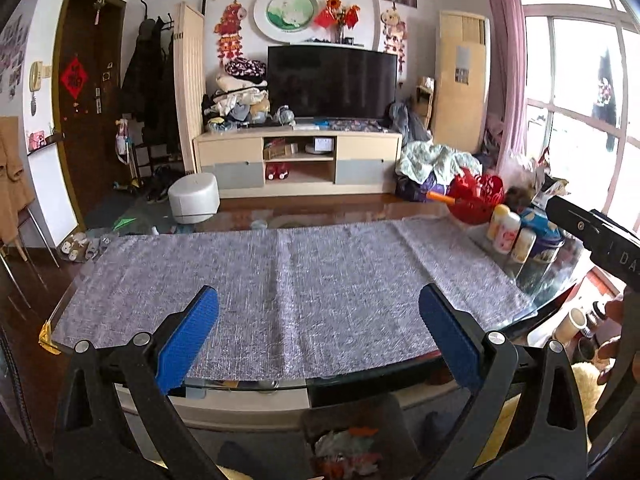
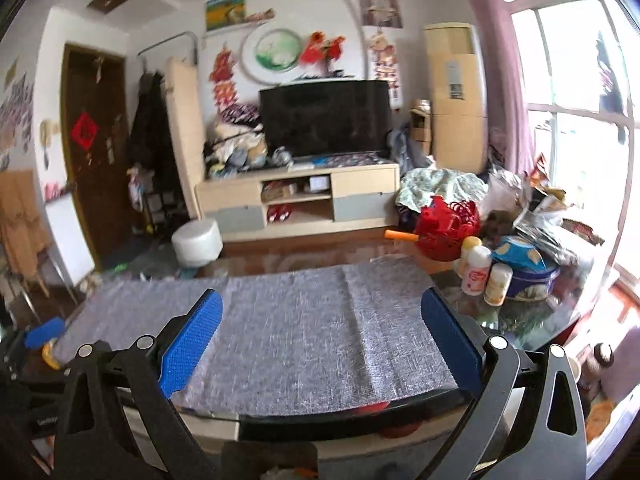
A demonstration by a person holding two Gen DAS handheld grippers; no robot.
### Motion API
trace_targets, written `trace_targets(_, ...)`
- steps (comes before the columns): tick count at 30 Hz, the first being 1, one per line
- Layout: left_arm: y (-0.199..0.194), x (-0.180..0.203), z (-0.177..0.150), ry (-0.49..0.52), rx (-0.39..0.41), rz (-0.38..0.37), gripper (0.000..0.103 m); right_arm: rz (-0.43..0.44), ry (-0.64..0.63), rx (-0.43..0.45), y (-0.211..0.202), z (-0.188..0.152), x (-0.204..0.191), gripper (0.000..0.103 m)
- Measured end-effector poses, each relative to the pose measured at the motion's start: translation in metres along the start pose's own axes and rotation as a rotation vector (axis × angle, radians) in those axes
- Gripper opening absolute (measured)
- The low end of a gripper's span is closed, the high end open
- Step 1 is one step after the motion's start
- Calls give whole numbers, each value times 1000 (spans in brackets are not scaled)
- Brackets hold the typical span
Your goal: Collect trash
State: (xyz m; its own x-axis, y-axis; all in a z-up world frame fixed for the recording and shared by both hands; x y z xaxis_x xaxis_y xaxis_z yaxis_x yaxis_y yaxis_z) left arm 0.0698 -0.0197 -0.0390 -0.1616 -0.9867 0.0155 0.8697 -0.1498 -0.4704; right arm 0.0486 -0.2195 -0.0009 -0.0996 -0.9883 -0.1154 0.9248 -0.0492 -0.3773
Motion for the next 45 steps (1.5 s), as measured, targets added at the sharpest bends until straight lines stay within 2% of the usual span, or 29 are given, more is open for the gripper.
trace_targets(12,-21,0,11,21,80,31,95,-13,-21,18,-13,-3,-6,100)
trace_targets(29,-29,-11,16,-22,111,58,95,-11,-76,8,-15,-7,-26,100)
trace_targets(45,-31,-17,17,-43,116,56,95,-5,-82,3,-14,-6,-26,100)
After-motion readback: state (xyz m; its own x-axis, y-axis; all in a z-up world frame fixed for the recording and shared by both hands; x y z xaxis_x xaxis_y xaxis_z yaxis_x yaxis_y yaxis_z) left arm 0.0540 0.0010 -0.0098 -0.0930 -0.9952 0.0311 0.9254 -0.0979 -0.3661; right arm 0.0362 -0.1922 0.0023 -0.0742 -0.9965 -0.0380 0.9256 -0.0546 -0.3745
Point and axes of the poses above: each gripper's, at about its wrist camera, not at the fingertips, and y roughly the way its jaws point, x to its right, z to its top, the point moved 8 cm from there along y, roughly the way its jaws point
